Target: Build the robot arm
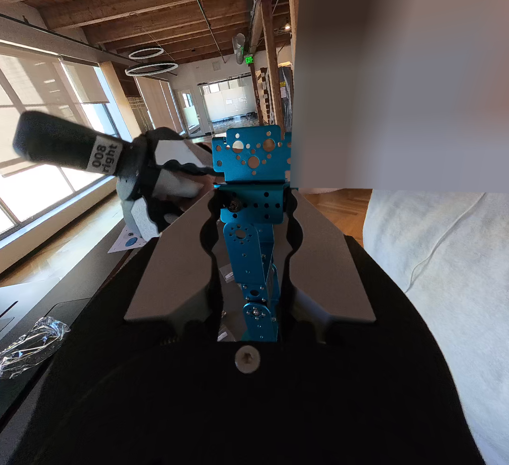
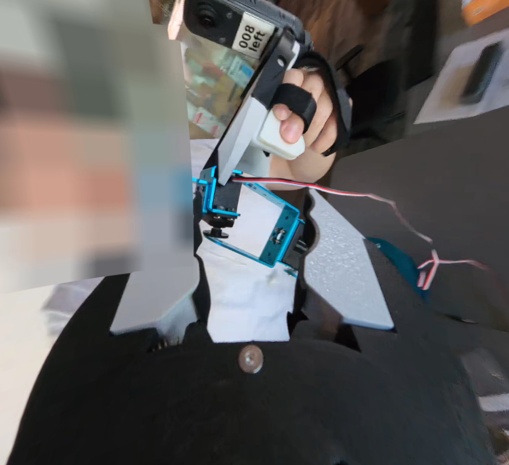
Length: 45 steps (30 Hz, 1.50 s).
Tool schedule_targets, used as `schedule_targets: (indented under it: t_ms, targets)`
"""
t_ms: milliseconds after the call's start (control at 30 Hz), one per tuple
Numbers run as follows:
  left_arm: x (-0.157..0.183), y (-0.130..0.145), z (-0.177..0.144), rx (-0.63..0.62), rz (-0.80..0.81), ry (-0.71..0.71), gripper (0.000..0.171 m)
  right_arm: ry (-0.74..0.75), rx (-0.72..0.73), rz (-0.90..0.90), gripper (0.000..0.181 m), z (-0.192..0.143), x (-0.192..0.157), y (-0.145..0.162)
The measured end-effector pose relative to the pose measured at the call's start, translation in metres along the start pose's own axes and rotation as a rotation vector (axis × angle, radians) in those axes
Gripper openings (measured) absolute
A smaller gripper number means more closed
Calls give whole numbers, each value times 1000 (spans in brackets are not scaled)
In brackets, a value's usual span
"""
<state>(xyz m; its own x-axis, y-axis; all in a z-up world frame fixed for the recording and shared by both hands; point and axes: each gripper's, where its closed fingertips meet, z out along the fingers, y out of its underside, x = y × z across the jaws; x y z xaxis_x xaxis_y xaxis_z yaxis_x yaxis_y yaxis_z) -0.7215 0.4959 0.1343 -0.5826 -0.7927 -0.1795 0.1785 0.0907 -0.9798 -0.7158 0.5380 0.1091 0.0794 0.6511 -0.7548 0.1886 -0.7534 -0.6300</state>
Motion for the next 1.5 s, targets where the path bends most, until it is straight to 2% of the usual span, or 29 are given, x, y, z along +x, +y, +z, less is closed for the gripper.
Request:
schedule_targets:
  t_ms: [33, 133, 200, 267, 333, 467, 600, 700, 833, 933, 1067, 1333, 1500]
  targets:
    - [0, 0, 0, 3, -4, 0, 47, 42, 28, -68, 80, -4, -1, -2]
    - [0, 0, 0, 7, -11, -1, 46, 178, 173, -296, 91, -19, -10, -13]
    - [0, 0, 0, 6, -15, 0, 46, 317, 282, -449, 109, -32, -18, -14]
    - [0, 0, 0, 3, -19, -1, 46, 421, 420, -559, 112, -42, -36, -11]
    - [0, 0, 0, -4, -17, -7, 46, 509, 495, -619, 112, -36, -52, -3]
    - [0, 0, 0, -13, -16, -15, 46, 811, 406, -667, 107, -15, -47, 8]
    - [0, 0, 0, -8, -24, -17, 46, 862, 346, -633, 92, 9, -46, 7]
    - [0, 0, 0, -9, -26, -15, 46, 957, 321, -607, 88, 9, -29, 4]
    - [0, 0, 0, -13, -20, -18, 46, 873, 428, -591, 83, 17, -33, -9]
    - [0, 0, 0, -9, -17, -17, 46, 831, 491, -674, 72, 25, -40, -17]
    - [0, 0, -1, -12, -4, -22, 46, 817, 573, -753, 71, 24, -43, -21]
    - [1, 0, 0, -9, -3, -22, 47, 825, 611, -834, 66, 21, -43, -20]
    - [-1, -1, 0, 7, -41, -24, 46, 766, 673, -829, 66, 21, -44, -23]
